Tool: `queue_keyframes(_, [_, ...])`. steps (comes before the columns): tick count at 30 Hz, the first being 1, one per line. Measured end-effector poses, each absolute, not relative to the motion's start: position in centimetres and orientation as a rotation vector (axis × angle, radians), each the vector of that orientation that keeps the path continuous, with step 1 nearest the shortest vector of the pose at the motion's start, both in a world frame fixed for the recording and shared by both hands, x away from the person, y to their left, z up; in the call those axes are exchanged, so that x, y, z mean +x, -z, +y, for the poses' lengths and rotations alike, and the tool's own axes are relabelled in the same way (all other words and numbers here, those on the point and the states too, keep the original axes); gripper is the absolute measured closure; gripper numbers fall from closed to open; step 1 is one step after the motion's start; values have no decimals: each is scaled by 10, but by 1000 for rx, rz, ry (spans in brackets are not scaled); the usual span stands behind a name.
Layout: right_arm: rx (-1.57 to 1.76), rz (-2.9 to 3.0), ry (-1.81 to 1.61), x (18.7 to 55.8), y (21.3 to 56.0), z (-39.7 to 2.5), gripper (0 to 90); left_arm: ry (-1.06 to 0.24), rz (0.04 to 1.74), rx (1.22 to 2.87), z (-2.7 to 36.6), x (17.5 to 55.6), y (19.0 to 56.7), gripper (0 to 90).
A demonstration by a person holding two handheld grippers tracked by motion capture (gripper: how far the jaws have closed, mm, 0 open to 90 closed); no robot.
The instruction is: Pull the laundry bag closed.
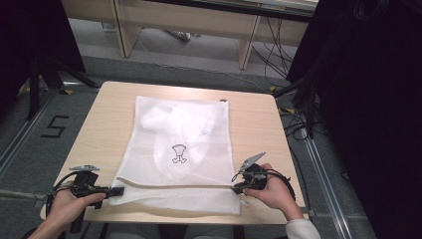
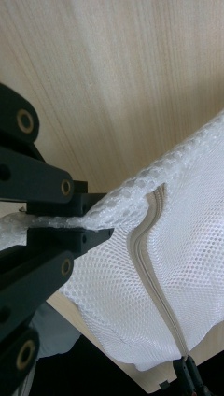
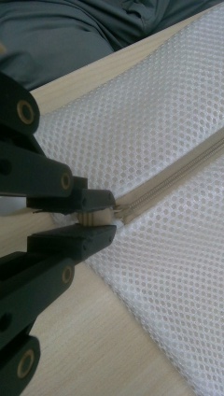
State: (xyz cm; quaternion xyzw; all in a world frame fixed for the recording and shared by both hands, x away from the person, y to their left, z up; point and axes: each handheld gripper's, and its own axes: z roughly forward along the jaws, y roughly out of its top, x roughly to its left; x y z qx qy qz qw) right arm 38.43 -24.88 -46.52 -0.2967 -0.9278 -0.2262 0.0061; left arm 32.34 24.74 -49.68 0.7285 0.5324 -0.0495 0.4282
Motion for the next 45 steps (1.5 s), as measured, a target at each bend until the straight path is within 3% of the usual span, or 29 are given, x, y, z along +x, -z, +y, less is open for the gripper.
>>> queue_keyframes(10, [-880, -2922, 691, 384, 471, -244, 817, 98, 1321, 1884, 244, 324, 500, 838])
queue_keyframes(16, [-944, -2907, 693, 381, 471, -246, 753, 74, 1320, 1919, 243, 324, 502, 804])
queue_keyframes(22, [-1050, -2868, 903, 380, 468, -254, 642, 12, 1333, 1921, 247, 324, 501, 641])
queue_keyframes(31, [-1370, -2889, 1200, 384, 464, -268, 597, -217, 1365, 1796, 262, 321, 489, 377])
queue_keyframes(36, [-1439, -2887, 1165, 384, 459, -274, 596, -300, 1435, 1714, 275, 322, 488, 323])
queue_keyframes(45, [-1511, -2878, 1199, 383, 458, -277, 594, -332, 1468, 1692, 280, 321, 487, 335])
